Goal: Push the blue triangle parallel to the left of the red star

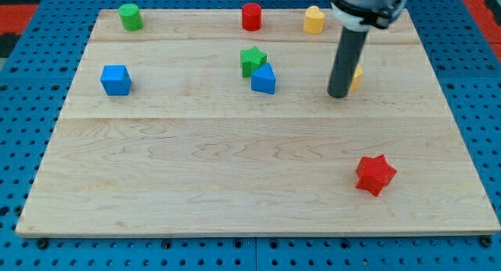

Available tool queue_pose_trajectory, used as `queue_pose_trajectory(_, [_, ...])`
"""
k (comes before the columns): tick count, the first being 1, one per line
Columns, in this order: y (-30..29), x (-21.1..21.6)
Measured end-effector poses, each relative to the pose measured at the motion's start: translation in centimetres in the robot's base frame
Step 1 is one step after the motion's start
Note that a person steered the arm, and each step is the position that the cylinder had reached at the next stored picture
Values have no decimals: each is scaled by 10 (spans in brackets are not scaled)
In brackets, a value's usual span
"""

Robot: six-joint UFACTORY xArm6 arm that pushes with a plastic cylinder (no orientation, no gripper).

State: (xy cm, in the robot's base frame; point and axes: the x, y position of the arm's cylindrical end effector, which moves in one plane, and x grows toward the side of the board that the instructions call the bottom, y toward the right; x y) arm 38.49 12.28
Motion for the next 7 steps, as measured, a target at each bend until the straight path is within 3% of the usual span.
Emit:
queue_pose_trajectory(1, [-9,-37])
queue_pose_trajectory(3, [-84,-22])
queue_pose_trajectory(4, [-97,-44])
queue_pose_trajectory(5, [-124,-27])
queue_pose_trajectory(7, [-112,59])
